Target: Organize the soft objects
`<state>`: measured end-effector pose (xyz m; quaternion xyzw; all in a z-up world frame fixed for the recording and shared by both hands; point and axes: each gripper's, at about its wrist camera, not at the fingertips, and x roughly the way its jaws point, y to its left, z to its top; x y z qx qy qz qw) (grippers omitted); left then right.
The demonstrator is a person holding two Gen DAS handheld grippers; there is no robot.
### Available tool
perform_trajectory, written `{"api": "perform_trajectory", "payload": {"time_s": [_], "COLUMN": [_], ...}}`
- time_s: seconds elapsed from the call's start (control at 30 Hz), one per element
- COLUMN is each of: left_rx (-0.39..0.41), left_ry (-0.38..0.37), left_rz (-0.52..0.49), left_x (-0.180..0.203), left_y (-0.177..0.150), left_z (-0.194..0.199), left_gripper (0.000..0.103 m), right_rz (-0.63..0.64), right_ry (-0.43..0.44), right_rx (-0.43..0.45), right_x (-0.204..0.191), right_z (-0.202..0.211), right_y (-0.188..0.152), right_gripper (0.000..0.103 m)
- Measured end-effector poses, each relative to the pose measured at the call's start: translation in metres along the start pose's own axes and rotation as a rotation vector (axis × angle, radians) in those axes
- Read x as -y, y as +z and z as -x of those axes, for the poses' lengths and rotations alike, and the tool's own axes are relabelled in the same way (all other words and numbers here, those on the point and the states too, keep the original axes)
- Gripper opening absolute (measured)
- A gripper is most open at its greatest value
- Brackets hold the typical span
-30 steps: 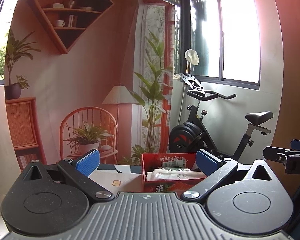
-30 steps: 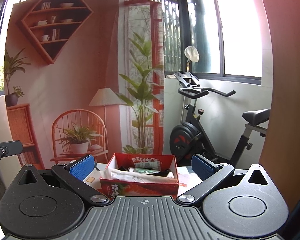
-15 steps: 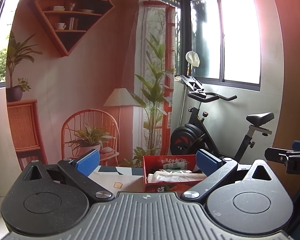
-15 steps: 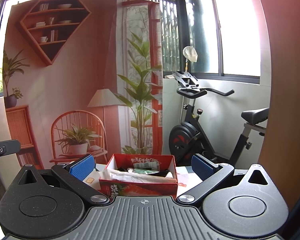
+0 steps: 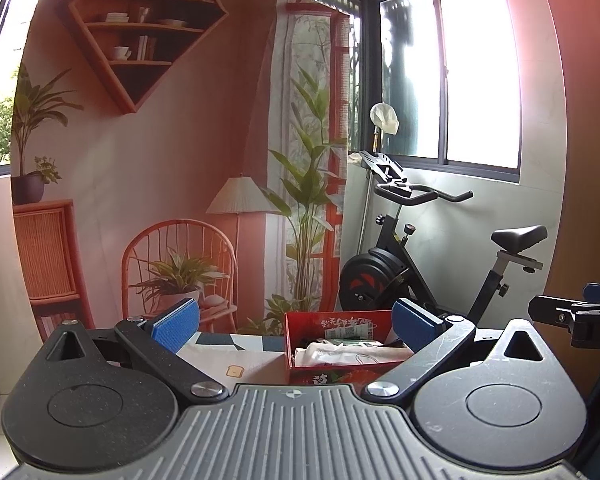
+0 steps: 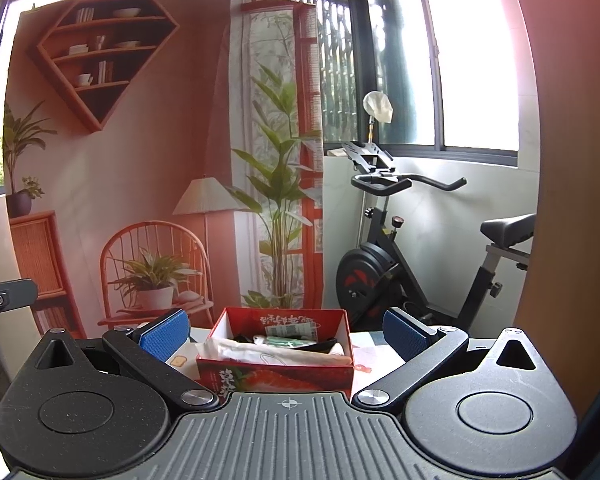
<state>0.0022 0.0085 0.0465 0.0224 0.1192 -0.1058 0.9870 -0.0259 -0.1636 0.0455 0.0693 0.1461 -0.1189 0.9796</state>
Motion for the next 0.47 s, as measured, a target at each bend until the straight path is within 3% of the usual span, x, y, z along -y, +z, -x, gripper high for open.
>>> {"api": "perform_trajectory", "payload": {"time_s": [0.47], "left_rx": [-0.013], "left_ry": [-0.001], "left_rz": [0.009], "left_x": [0.0012], "left_y": [0.0001], "left_z": [-0.0026], "left_gripper": [0.103], "right_rz": [0.003], "right_ry": [0.0], "right_rx": [0.003], "right_x": [-0.0006], "right_z": [-0.0003], "right_y": [0.0008], "right_gripper": [0.103]}}
